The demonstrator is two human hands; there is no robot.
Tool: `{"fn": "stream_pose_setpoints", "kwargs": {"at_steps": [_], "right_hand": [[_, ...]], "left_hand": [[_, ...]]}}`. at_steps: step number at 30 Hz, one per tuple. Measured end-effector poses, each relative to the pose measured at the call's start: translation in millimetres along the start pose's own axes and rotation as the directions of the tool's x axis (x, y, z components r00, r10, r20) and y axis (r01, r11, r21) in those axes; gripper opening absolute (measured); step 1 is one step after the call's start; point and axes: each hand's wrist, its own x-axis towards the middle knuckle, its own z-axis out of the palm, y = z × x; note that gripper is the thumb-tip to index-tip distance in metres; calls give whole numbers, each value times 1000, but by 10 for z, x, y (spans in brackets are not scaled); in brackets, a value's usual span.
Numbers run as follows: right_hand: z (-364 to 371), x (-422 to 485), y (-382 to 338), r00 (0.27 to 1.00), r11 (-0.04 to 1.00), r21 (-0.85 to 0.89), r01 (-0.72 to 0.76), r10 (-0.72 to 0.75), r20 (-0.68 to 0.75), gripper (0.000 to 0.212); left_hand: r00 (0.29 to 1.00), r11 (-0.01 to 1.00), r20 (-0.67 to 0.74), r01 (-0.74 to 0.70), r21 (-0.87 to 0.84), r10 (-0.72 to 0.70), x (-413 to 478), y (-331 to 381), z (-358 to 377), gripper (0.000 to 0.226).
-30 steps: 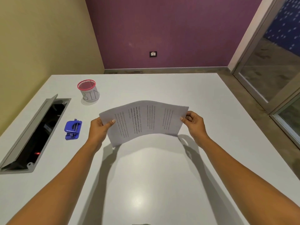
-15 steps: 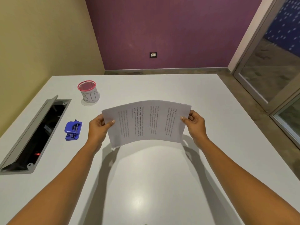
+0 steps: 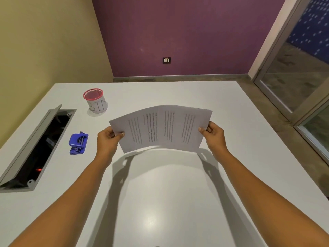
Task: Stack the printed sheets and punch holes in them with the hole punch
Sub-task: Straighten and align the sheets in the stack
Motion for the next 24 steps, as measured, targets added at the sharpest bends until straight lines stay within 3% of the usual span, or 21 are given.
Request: {"fn": "stream_pose_setpoints", "kwargs": {"at_steps": [4, 8, 17, 24], "right_hand": [[-22, -39, 108, 999, 999, -38, -37, 38, 24, 22], [5, -37, 112, 999, 997, -69, -27, 25, -31, 16], [-10, -15, 24, 999, 999, -13, 41, -41, -3, 18], [20, -51, 120, 999, 990, -140, 7, -13, -42, 10]], "left_hand": [[999, 1000, 49, 22, 21, -23, -45, -81, -21, 29], [1000, 1000, 9, -3, 22, 3, -50, -60, -5, 27], [999, 998, -8, -47, -34, 47, -52, 52, -32, 28], [1000, 1000, 17, -14, 24, 14, -72, -11, -6, 28]]}}
